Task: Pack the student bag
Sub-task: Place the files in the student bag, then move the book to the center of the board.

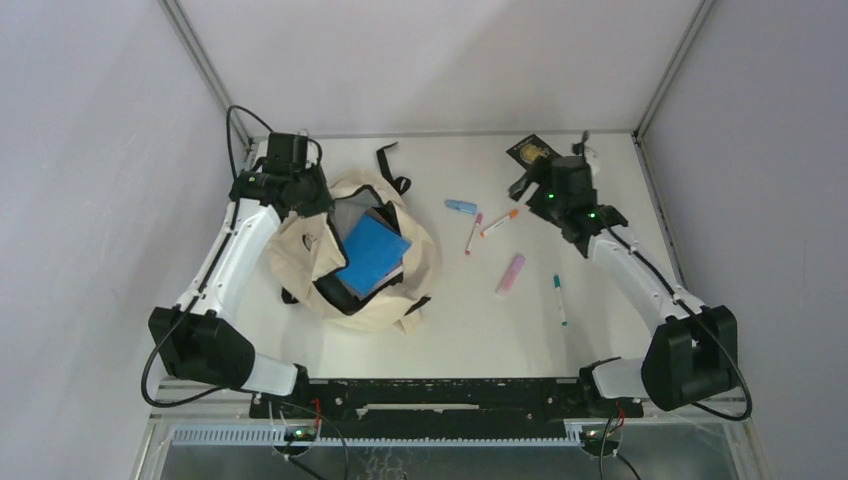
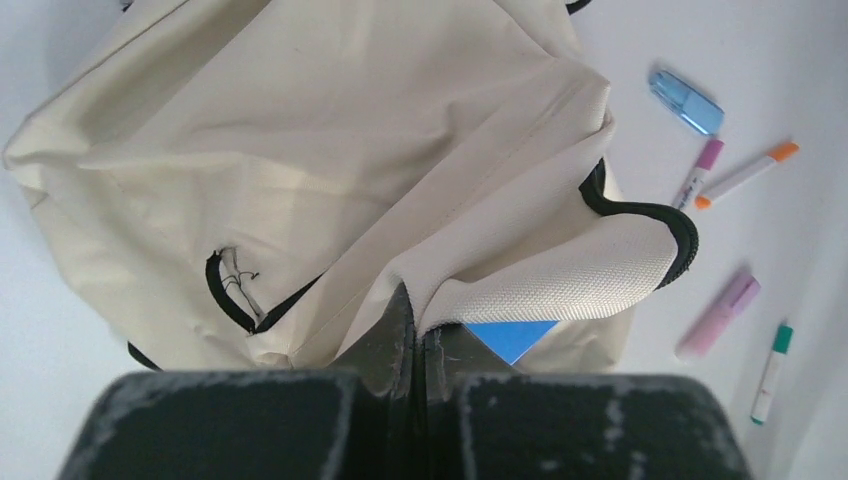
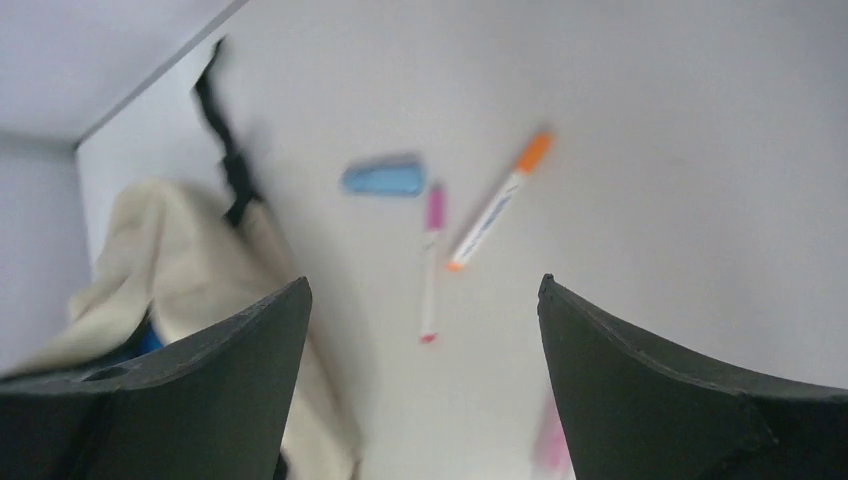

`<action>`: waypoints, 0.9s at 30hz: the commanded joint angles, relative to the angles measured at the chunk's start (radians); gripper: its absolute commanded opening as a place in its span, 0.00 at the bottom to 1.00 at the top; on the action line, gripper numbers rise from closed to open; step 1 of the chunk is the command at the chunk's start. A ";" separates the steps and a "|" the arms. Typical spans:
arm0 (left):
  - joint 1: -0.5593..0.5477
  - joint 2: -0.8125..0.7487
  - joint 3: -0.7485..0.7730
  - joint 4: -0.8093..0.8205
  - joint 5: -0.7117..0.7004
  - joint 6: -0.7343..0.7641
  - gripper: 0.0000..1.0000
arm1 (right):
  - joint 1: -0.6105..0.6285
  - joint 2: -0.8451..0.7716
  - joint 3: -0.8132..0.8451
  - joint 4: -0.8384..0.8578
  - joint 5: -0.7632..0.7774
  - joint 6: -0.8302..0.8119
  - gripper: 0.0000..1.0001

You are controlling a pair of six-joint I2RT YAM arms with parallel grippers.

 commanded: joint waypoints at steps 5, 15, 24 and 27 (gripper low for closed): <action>0.043 -0.090 -0.032 0.001 -0.202 0.037 0.00 | -0.306 0.119 0.003 0.079 0.009 -0.029 0.91; 0.053 -0.140 -0.006 0.053 0.041 0.040 0.74 | -0.358 0.741 0.730 -0.217 0.093 -0.235 0.90; -0.086 -0.220 0.008 0.127 0.165 0.037 0.84 | -0.348 1.150 1.280 -0.239 -0.002 -0.264 0.91; -0.124 -0.205 -0.013 0.150 0.188 0.015 0.84 | -0.345 1.197 1.289 -0.128 -0.077 -0.236 0.93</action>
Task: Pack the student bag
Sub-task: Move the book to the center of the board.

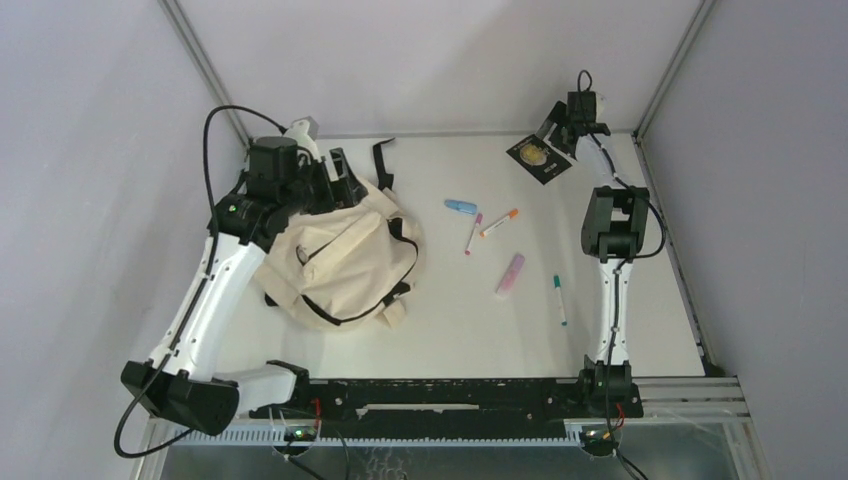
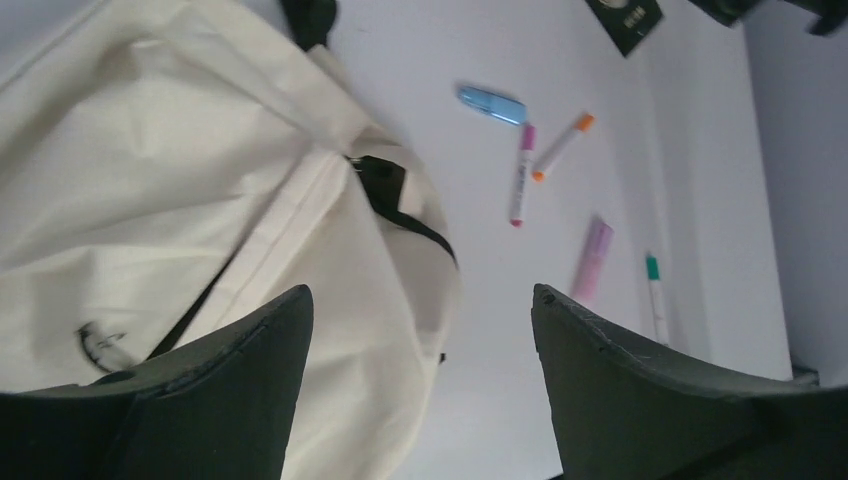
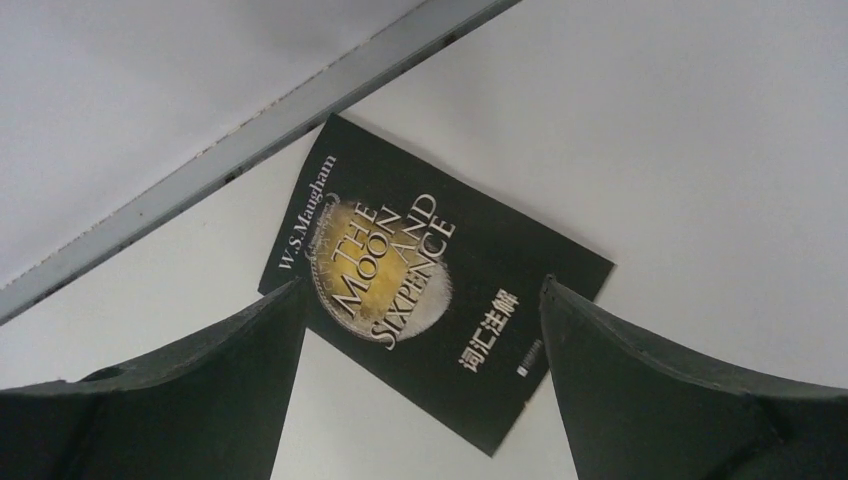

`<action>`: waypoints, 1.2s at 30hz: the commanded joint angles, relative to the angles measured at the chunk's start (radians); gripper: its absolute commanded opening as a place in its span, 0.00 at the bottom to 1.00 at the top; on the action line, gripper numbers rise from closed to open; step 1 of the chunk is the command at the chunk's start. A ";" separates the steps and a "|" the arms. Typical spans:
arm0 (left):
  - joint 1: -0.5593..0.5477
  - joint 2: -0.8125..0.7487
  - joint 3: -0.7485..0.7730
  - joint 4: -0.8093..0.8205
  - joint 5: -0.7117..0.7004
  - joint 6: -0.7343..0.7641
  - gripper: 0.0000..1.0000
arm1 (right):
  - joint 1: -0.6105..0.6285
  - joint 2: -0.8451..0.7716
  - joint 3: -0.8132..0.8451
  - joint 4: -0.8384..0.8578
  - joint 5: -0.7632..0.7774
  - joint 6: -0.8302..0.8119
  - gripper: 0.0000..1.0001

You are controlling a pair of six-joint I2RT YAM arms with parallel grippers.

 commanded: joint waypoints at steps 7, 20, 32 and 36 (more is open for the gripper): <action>-0.059 0.068 0.002 0.069 0.111 -0.032 0.83 | -0.006 0.177 0.185 -0.046 -0.231 0.132 0.92; -0.061 0.061 -0.024 0.072 0.163 -0.025 0.83 | -0.046 -0.050 -0.147 -0.173 -0.155 0.197 0.87; -0.120 0.045 -0.122 0.164 0.301 -0.030 0.84 | -0.072 -0.467 -0.745 -0.064 -0.185 0.090 0.87; -0.197 0.083 -0.103 0.182 0.346 0.000 0.82 | -0.079 -0.660 -0.849 0.003 -0.227 0.013 0.88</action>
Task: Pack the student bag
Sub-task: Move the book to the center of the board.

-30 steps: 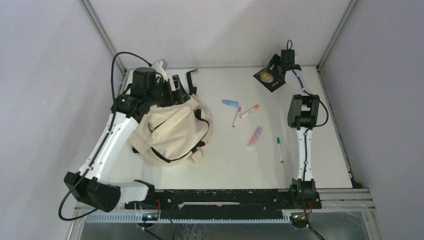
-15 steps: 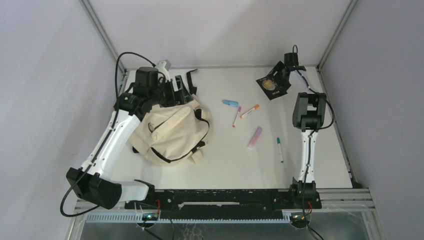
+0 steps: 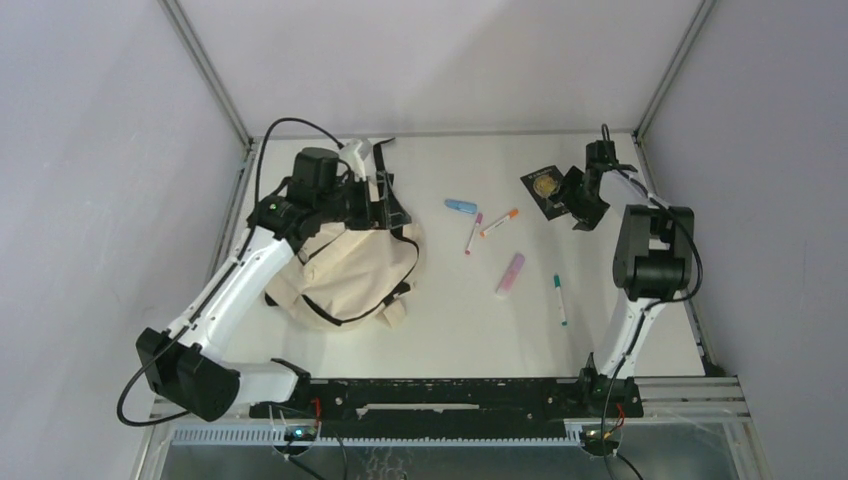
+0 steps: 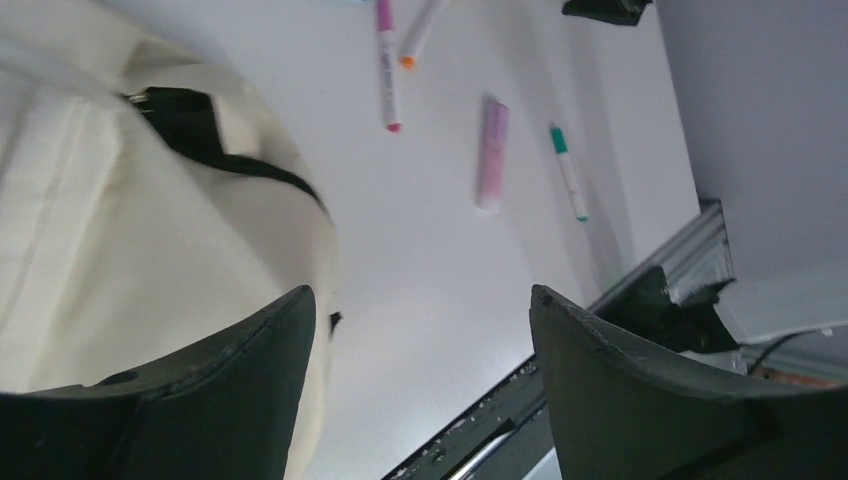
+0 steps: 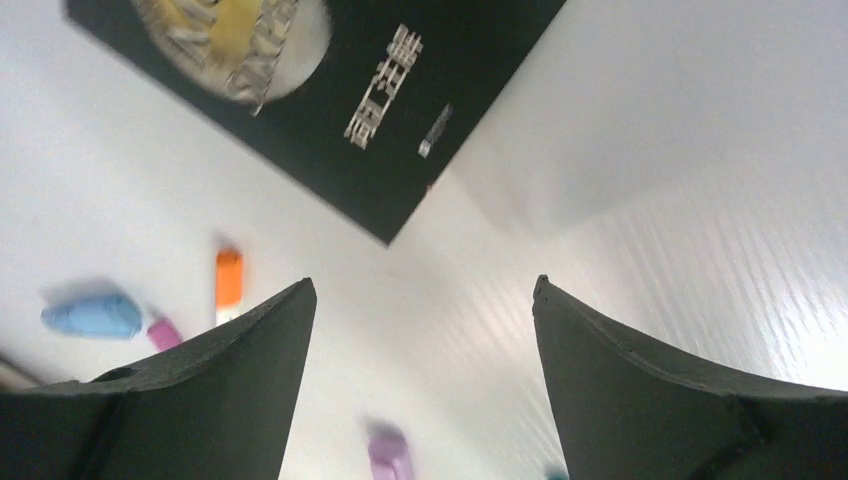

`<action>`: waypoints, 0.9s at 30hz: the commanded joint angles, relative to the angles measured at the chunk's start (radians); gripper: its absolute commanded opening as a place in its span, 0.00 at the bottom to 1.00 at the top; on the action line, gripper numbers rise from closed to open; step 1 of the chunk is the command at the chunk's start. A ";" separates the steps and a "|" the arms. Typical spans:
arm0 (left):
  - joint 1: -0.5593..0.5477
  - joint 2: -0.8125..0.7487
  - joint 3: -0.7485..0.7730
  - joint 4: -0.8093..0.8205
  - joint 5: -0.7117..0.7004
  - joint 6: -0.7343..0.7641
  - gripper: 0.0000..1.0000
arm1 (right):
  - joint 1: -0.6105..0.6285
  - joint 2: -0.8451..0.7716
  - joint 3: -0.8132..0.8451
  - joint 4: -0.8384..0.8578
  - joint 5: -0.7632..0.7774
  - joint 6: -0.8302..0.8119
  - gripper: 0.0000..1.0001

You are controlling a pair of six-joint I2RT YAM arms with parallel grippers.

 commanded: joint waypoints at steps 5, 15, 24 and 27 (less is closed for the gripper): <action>-0.170 0.057 0.039 0.102 0.072 0.008 0.82 | -0.052 -0.207 -0.011 0.113 0.044 -0.187 0.92; -0.232 0.165 0.062 0.116 0.056 -0.049 0.83 | -0.074 0.230 0.525 -0.064 0.061 -0.206 0.93; -0.235 0.237 0.094 0.074 0.020 -0.036 0.83 | 0.054 0.395 0.762 -0.076 0.172 -0.315 0.97; -0.235 0.251 0.106 0.064 0.009 -0.033 0.83 | 0.077 0.512 0.941 -0.178 0.216 -0.295 0.97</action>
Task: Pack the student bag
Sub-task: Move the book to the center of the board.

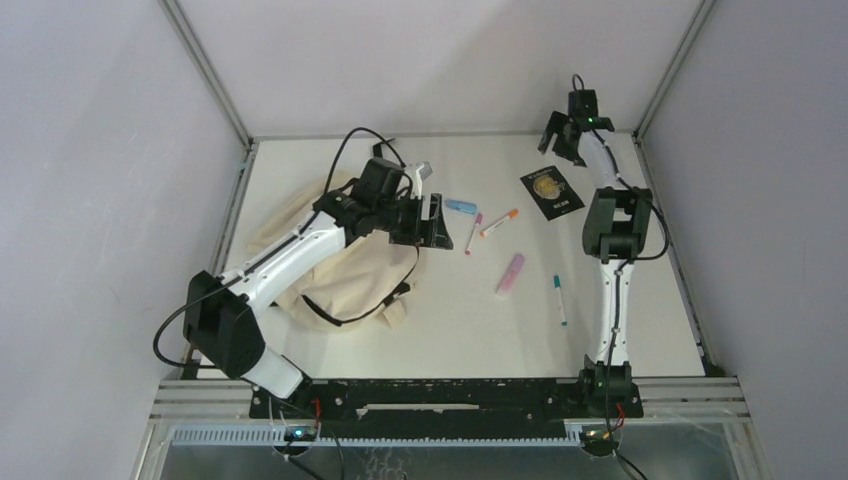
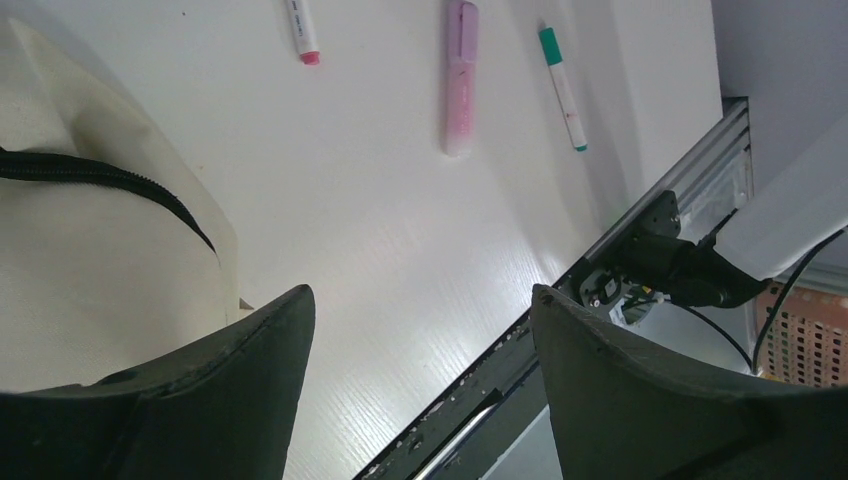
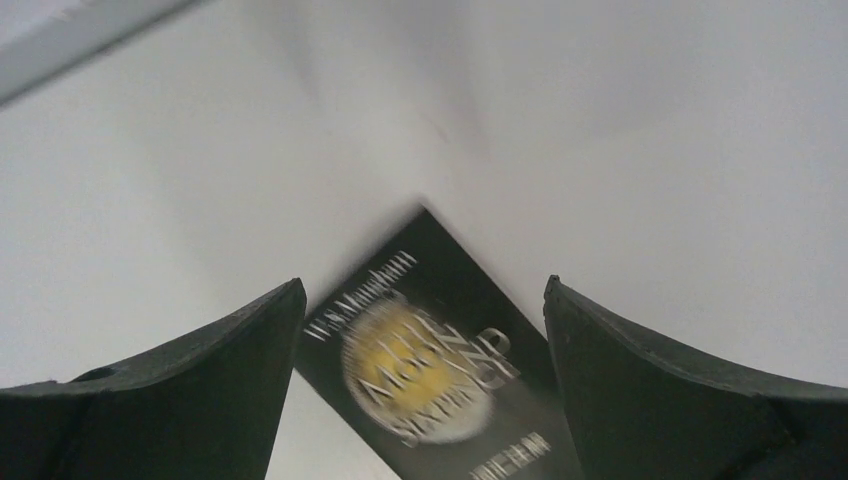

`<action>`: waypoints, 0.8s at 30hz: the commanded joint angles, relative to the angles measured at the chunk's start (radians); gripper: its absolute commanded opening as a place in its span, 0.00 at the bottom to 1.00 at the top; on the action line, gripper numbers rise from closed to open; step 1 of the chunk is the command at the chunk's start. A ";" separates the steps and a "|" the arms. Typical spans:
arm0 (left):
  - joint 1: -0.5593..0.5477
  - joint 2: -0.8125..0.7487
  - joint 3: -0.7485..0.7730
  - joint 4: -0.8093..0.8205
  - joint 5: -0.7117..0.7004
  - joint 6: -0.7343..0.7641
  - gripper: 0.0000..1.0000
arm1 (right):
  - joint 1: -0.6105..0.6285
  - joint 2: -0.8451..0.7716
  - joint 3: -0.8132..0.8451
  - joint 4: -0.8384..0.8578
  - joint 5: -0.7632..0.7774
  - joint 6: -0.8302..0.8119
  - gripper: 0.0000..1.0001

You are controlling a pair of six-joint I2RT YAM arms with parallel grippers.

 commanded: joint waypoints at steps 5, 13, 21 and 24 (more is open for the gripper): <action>-0.003 0.029 0.091 -0.018 -0.027 0.010 0.83 | 0.074 0.147 0.225 -0.150 0.189 -0.025 0.95; -0.002 0.044 0.114 -0.037 -0.018 0.019 0.83 | 0.022 0.049 0.003 -0.214 0.129 -0.008 0.92; -0.003 0.025 0.073 -0.019 0.006 0.009 0.83 | -0.051 -0.264 -0.602 -0.012 0.061 0.143 0.89; -0.004 0.015 0.048 0.000 0.020 -0.002 0.83 | -0.054 -0.389 -0.766 0.038 0.006 0.168 0.88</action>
